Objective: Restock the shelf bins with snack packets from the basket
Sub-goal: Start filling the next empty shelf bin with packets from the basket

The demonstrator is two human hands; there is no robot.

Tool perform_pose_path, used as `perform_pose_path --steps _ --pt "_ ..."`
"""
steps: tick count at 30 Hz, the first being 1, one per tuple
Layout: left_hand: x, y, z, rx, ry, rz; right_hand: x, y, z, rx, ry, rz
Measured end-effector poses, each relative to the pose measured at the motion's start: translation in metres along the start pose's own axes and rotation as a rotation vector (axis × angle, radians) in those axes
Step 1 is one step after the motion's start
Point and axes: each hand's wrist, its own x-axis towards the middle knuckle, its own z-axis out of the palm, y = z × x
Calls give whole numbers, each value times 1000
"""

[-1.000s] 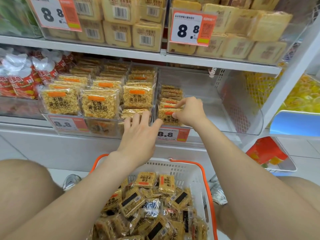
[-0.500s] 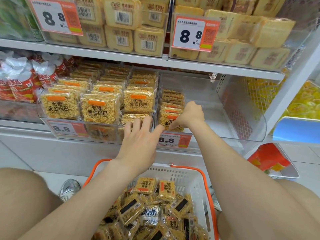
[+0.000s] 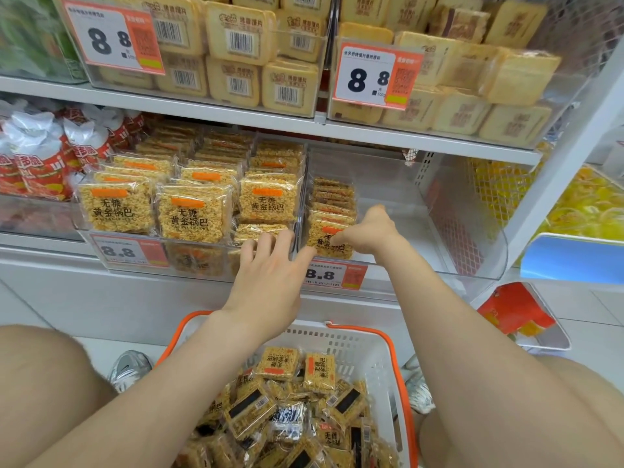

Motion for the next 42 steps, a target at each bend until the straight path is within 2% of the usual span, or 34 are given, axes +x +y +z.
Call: perform_pose_path --steps 7,11,14,16,17,20,22,24,26,29,32,38,42 --pt "-5 -3 -2 -35 8 24 -10 8 -3 -80 138 -86" --pt "-8 -2 -9 -151 91 19 -26 8 5 -108 396 -339" --pt "-10 -5 -16 -182 212 44 -54 2 11 -61 457 -521" --pt "-11 -6 -20 -186 199 60 -70 -1 13 -107 396 -606" --pt "-13 -7 -21 -205 126 58 -79 -2 13 -152 343 -647" --pt "-19 -10 -21 -253 -295 -14 -105 2 12 -295 83 -719" --pt "-25 -10 -14 -146 -544 32 -114 16 18 -393 -187 -643" --pt "-30 -8 -6 -80 -699 65 -114 40 33 -533 -439 -530" --pt "-33 -5 0 -73 -831 75 -108 67 56 -681 -573 -466" --pt "-36 -2 10 -66 -989 120 -95 108 92 -851 -613 -433" --pt "-37 -2 22 -26 -1054 150 -85 139 119 -882 -650 -373" --pt "-30 -6 36 -25 -1022 88 -73 178 154 -938 -610 -271" --pt "-31 -9 44 -56 -1031 68 -73 193 168 -870 -609 -259"
